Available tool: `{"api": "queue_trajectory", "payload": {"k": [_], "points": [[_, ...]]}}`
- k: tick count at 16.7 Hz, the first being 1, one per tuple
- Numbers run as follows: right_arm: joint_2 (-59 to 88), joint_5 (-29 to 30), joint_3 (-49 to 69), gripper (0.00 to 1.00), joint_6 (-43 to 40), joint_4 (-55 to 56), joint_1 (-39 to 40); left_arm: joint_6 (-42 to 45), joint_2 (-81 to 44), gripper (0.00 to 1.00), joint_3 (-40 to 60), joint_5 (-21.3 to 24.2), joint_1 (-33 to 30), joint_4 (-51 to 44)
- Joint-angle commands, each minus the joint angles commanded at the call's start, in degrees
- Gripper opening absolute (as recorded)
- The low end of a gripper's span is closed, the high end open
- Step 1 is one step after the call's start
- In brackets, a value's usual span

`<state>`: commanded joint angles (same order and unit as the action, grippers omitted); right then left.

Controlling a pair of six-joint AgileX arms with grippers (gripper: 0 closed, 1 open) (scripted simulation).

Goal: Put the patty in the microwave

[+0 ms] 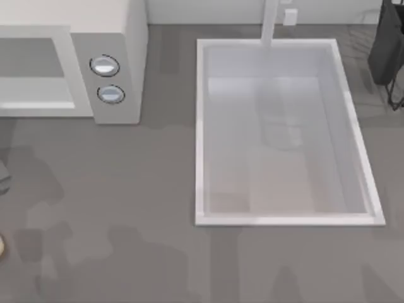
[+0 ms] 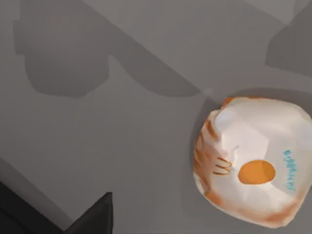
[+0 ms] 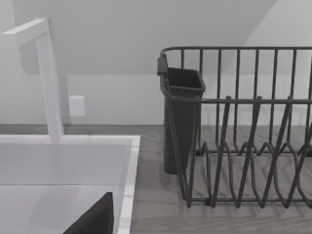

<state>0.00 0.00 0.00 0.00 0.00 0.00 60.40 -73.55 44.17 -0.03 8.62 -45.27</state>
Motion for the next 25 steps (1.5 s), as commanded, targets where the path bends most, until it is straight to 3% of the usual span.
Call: {"api": "queue_trajectory", "payload": {"k": [5,13,21,25], "points": [[0.0,0.0,0.0,1.0,0.0,0.0,0.0,10.86,-13.01,1.0,8.01,-0.05,1.61,-8.16],[0.0,0.0,0.0,1.0,0.0,0.0,0.0,12.34,-15.01,1.0,8.76,-0.07,1.53,-9.0],[0.0,0.0,0.0,1.0,0.0,0.0,0.0,12.61,-23.6,1.0,0.63,-0.07,1.87,8.13],[0.0,0.0,0.0,1.0,0.0,0.0,0.0,12.76,-25.55,1.0,-1.09,-0.06,1.95,11.29]]}}
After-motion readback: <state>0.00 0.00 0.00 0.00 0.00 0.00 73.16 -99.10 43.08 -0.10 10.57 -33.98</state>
